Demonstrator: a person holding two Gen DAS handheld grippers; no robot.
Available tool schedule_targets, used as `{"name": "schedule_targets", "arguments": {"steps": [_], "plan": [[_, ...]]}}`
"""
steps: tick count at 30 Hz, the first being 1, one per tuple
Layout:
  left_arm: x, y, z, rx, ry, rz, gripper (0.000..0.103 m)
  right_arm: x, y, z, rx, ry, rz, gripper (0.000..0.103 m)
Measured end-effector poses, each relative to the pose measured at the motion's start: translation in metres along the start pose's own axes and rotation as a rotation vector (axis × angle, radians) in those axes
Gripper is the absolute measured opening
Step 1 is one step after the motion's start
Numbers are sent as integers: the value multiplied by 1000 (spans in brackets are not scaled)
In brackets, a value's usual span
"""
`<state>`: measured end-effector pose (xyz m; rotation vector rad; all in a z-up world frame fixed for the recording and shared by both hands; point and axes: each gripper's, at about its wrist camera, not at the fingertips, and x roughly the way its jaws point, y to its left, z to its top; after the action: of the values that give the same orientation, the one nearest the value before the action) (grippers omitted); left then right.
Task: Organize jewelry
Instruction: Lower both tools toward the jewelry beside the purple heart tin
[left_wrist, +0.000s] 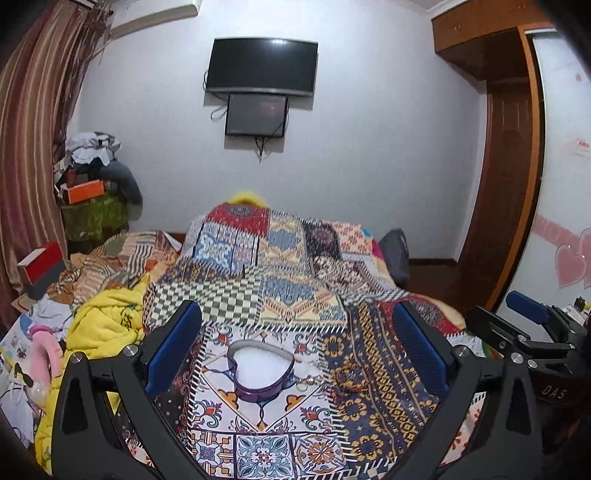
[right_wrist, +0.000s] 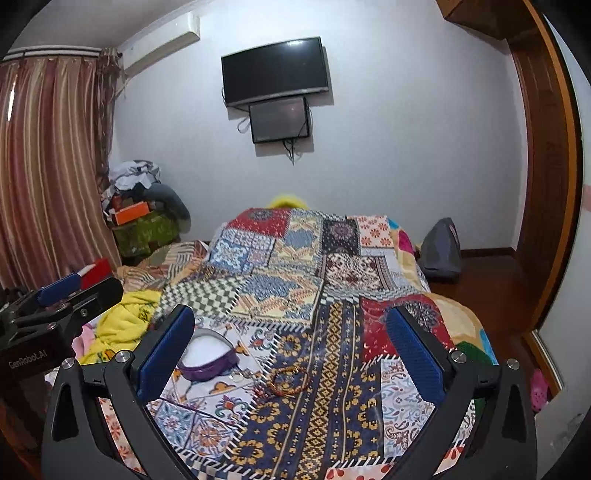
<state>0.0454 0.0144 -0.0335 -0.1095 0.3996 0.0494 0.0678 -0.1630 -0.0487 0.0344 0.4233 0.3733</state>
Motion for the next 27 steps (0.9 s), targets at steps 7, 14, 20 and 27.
{"name": "schedule_targets", "arguments": {"steps": [7,14,20,27], "plan": [[32,1,-18,4,83,16,103,30,-11,-17,-11,95,-32,103],[69,0,-38,22,185,20,90,56,-21,-37,-34,212,-37,103],[101,2,-62,2,299,-6,80,73,-27,-57,-49,301,-16,95],[130,0,-87,-25,422,-75,60,99,-37,-76,-15,414,70,66]]}}
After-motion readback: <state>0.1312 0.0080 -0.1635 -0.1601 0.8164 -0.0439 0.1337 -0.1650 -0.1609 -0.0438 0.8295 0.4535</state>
